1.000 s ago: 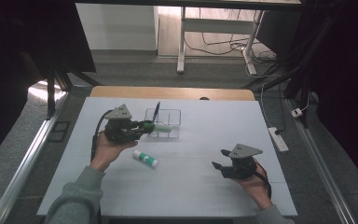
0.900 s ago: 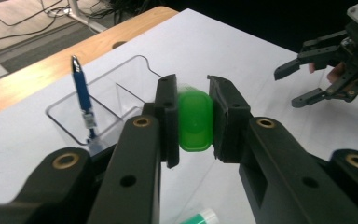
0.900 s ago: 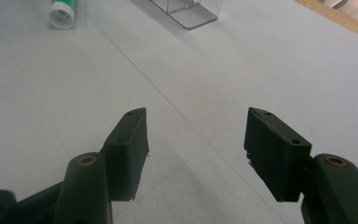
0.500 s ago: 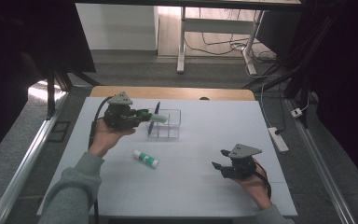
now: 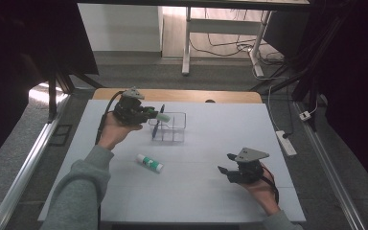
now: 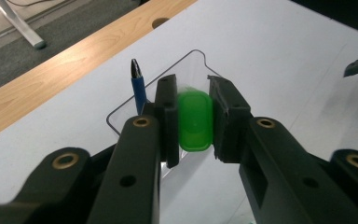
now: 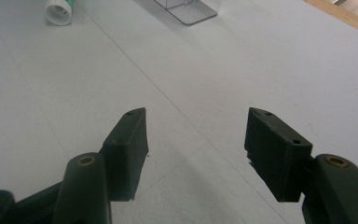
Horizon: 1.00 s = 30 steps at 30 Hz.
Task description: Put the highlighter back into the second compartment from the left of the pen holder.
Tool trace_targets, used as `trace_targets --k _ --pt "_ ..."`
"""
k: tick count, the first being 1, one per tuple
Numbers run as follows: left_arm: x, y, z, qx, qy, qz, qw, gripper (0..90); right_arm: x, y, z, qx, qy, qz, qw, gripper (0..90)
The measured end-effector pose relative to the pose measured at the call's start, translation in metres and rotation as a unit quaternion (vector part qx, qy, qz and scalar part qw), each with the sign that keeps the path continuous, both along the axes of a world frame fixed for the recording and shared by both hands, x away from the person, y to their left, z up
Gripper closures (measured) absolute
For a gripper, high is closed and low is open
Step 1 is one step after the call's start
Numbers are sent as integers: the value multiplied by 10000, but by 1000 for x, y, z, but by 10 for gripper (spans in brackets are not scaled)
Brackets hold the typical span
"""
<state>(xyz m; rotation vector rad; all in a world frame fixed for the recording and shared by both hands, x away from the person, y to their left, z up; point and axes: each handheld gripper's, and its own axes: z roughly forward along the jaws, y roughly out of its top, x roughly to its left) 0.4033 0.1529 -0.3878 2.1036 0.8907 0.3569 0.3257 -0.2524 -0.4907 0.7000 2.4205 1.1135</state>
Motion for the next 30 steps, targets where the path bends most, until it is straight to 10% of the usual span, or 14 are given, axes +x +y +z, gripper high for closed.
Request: trace_targets --k 8,13,30 --pt "12 -8 -9 98 -4 30 9999 726 1 -1 0 -28 14 1 10000 392" --pt "13 -10 -13 -152 -227 180 9995 456 0 -1 0 -29 6 14 10000 391" --pt "-21 0 -34 -290 -294 -322 9986 445 1 -3 0 6 8 -21 10000 390"
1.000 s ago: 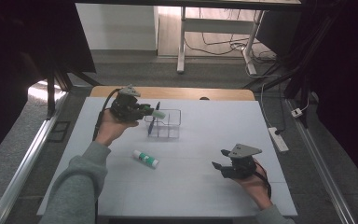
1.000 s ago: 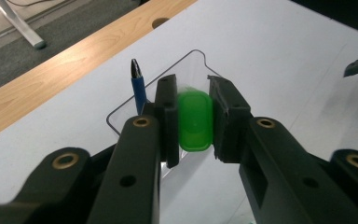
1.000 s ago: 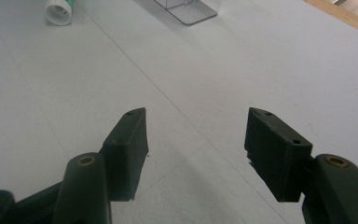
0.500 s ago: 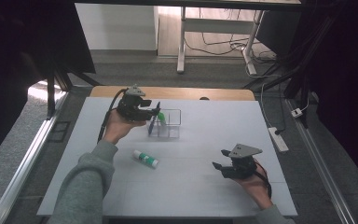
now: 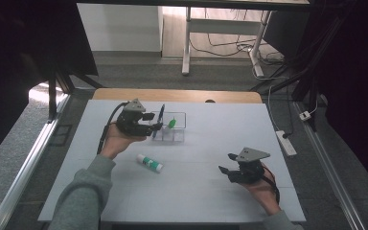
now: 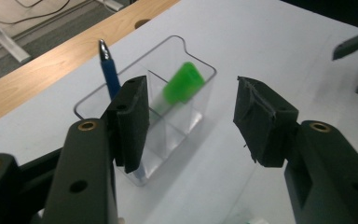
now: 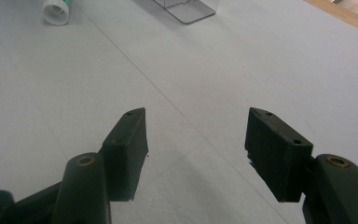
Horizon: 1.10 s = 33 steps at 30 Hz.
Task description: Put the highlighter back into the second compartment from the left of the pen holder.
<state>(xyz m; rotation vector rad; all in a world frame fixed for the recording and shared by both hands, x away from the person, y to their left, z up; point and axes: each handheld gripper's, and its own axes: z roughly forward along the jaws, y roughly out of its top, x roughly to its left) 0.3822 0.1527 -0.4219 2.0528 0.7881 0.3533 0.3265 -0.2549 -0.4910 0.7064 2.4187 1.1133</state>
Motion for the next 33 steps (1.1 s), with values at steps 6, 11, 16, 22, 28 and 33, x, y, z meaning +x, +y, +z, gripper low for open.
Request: trace_targets --k 6,11,16,22,28,33 --pt "-16 5 -15 81 -14 -92 9999 445 0 -4 2 40 -38 -60 10000 390" --pt "-26 11 -29 118 52 -124 9998 445 0 -5 3 57 -50 -73 9999 390" --pt "-35 14 -37 224 49 -170 9996 433 1 -5 3 44 -37 -79 10000 390" --pt "-41 15 -40 269 16 -249 9993 429 0 -5 3 38 -33 -87 9999 390" --pt "-46 20 -39 268 10 -237 9994 422 0 -5 3 27 -58 -69 10000 389" --pt "-49 19 -39 433 39 -358 9984 410 0 -5 3 27 -60 -65 10000 390"
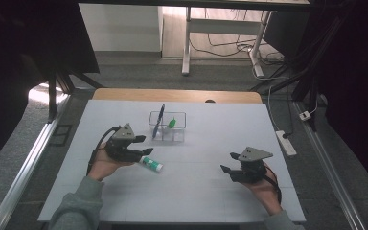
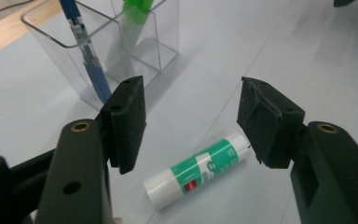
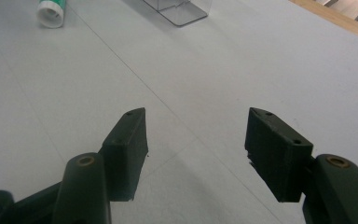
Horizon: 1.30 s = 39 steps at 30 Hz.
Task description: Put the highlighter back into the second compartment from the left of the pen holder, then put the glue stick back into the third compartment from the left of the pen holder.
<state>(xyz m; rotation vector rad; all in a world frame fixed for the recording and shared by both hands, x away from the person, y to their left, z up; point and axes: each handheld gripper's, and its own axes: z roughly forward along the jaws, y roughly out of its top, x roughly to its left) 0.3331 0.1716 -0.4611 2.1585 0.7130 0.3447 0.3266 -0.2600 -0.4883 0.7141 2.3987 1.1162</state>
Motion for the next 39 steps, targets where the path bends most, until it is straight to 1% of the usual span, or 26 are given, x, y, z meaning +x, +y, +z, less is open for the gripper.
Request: trace_targets --k 4,9,12,15,19,32,34,39 --pt "-1 -4 -3 222 49 -103 9997 404 0 0 0 -37 0 3 10000 390" --pt "-1 -7 -5 415 79 -204 9989 403 -1 0 1 -64 -20 -10 10000 390" --pt "-2 -8 -6 462 123 -325 9983 396 0 0 0 -24 -10 12 10000 390" --pt "-2 -8 -5 492 131 -386 9980 393 -1 0 1 -29 -10 8 10000 390" --pt "-2 -9 -6 658 159 -460 9966 392 -1 1 1 -46 -10 11 10000 390" --pt "0 -14 -12 936 214 -547 9939 384 -1 1 0 -77 43 28 10000 388" --pt "1 -14 -12 944 223 -542 9938 384 -1 1 0 -66 32 22 10000 388" --pt "5 -14 -15 1080 210 -593 9922 386 -2 1 3 -46 9 16 10000 388"
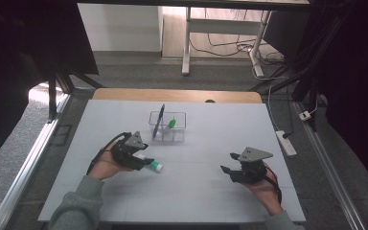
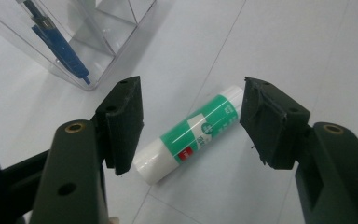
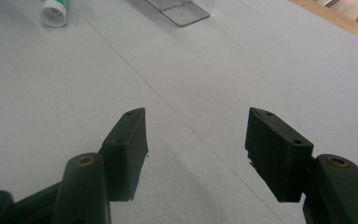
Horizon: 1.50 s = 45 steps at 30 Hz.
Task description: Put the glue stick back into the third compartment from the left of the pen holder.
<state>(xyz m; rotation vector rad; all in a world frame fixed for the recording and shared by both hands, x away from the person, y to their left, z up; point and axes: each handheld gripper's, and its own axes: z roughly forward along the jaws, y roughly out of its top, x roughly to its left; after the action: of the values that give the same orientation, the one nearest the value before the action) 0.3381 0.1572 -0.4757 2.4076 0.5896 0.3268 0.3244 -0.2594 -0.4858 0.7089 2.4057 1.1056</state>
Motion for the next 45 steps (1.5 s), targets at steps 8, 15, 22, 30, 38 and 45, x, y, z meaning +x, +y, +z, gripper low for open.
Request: trace_targets --k 8,15,22,30,38,45 --pt "13 -4 -2 584 60 -553 9967 396 1 -2 -1 34 26 -38 10000 388" --pt "28 -6 -17 1170 315 -972 9879 377 1 -2 -1 -16 44 -15 10000 387" --pt "35 -4 -28 1424 463 -1309 9800 377 2 -2 -3 -12 78 -30 10000 387" --pt "40 -7 -32 1859 426 -1560 9692 482 2 -1 -4 -21 113 -11 9999 387" --pt "39 -7 -32 1881 391 -1944 9619 642 3 -2 -4 5 115 -17 9999 387" --pt "33 -4 -26 1581 343 -1756 9711 643 3 -2 -3 -14 99 -15 9999 387"
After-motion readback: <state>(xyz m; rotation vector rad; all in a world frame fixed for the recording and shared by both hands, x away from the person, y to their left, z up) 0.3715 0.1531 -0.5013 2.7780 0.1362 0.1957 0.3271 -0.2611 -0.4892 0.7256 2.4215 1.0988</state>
